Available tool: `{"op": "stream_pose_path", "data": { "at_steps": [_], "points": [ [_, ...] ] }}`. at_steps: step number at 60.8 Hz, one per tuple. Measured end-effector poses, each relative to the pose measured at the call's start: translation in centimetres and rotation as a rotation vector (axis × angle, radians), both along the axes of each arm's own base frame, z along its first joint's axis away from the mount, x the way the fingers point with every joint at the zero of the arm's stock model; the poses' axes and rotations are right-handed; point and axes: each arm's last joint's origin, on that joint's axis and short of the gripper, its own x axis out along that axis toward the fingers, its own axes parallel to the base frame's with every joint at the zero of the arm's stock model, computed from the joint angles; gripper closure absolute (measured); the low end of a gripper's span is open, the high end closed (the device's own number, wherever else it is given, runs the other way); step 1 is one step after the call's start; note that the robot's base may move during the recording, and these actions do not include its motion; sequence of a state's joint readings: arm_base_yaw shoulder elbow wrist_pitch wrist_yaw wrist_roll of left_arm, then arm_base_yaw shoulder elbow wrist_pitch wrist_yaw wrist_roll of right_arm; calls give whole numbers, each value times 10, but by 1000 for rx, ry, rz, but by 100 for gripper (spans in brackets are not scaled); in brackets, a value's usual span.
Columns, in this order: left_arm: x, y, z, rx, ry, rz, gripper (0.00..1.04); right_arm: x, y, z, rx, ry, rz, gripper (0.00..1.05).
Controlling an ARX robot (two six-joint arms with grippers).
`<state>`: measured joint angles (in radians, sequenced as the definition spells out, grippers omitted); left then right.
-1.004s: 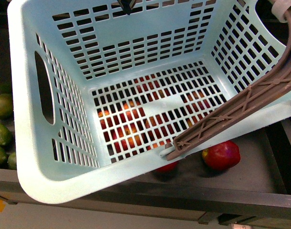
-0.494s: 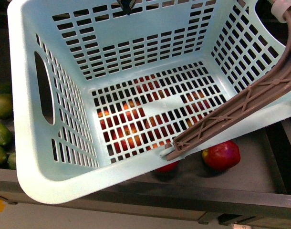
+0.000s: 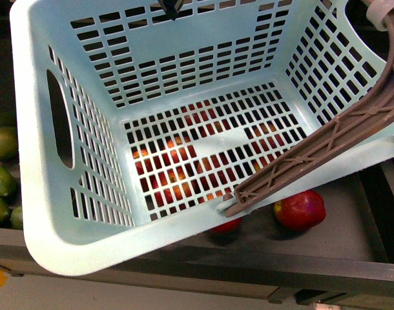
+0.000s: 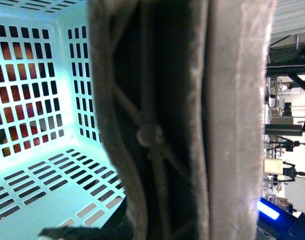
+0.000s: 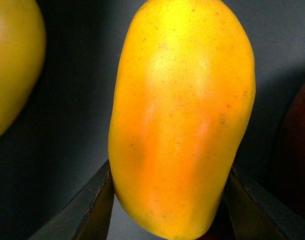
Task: Pick mango and avocado into basket
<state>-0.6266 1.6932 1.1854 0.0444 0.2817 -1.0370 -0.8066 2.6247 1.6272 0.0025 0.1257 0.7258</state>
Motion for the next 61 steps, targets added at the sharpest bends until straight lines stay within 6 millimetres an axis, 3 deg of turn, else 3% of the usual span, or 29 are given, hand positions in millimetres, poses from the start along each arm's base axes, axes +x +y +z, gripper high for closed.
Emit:
{"op": "stream_pose_path", "data": {
  "at_steps": [18,27,49,56,61],
  "points": [
    [0,0,0,0,0,-1,91,3,-9,39,-64,-96,42,51],
    [0,0,0,-1,1,-2,91,-1,1,64,-107,-154,129,51],
    [0,0,0,0,0,-2,91,-29,87,152,-300,-290,528,51],
    [0,0,0,0,0,-1,91,-48,138,187,-365,-339,707,51],
    [0,0,0,0,0,-1,91,-55,163,202,-390,-368,782,51]
  ]
}}
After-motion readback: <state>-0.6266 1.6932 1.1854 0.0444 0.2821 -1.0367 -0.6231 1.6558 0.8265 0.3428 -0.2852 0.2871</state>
